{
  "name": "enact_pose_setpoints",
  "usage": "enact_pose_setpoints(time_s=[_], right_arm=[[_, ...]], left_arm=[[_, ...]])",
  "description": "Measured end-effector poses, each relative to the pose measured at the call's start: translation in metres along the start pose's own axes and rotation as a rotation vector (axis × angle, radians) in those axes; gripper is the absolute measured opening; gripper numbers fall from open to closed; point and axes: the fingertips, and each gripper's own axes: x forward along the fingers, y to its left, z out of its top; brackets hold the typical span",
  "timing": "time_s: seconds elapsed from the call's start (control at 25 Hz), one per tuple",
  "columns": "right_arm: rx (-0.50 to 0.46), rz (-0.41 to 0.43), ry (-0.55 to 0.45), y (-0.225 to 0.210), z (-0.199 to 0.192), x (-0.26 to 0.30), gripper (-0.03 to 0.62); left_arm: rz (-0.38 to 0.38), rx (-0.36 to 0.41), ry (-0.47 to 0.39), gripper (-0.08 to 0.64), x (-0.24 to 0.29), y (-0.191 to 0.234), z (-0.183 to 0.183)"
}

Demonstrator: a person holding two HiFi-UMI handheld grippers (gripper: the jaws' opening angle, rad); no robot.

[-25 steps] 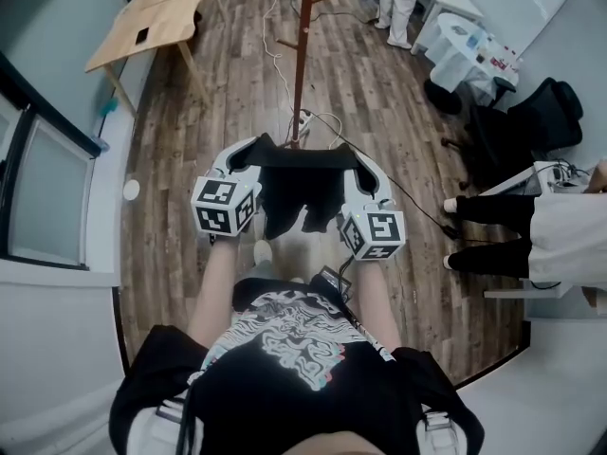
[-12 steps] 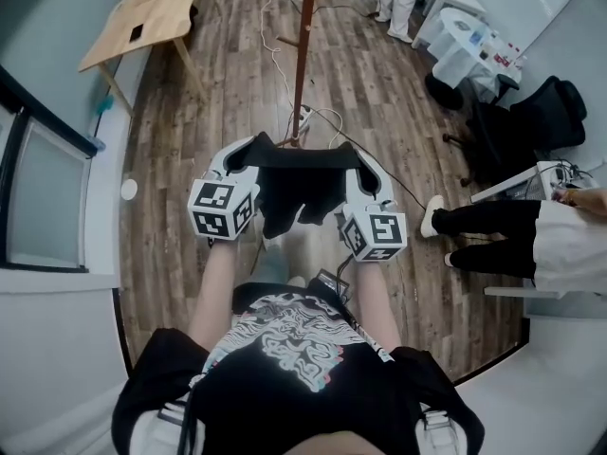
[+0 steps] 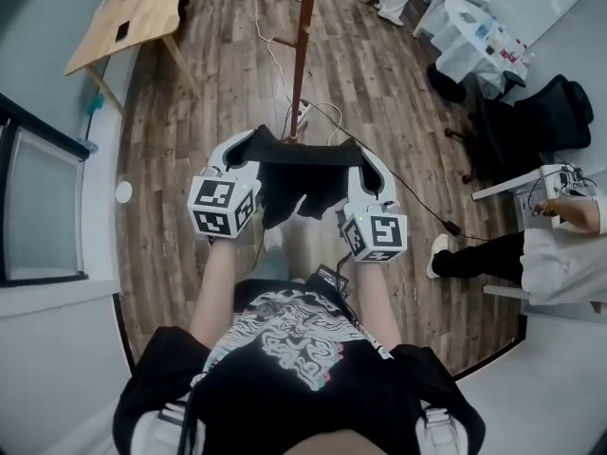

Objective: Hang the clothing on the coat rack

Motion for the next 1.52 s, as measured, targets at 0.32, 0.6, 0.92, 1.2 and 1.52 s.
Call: enact_pose_setpoints(time_s=[0.32,0.6,0.92,1.2,1.52], right_arm=[[0.004,-0.031,0.008,-0.032,0.009,0.084,0.014],[-0.017,-0.080,-0.018,-0.046,0.017,0.130,0.014],[-0.032,-0.114,-0.055,-0.057,0.028,0.180,0.014],[-0.042,-0.127,-0.044,-0.056,0.024,0.202,0.014],[-0.038,-0.111,-0.039,-0.060,0.026,0.224,0.014]], left_arm=[[-0.019,0.002,0.009,0.007,0.068,0.040,0.033],[-0.066,-0.003,-0.027,0.007,0.114,0.069,0.058],[-0.090,0.041,-0.043,0.007,0.151,0.099,0.082],[-0.110,0.039,-0.047,0.007,0.169,0.122,0.088],[-0.101,0.040,-0.057,0.006,0.183,0.136,0.095]])
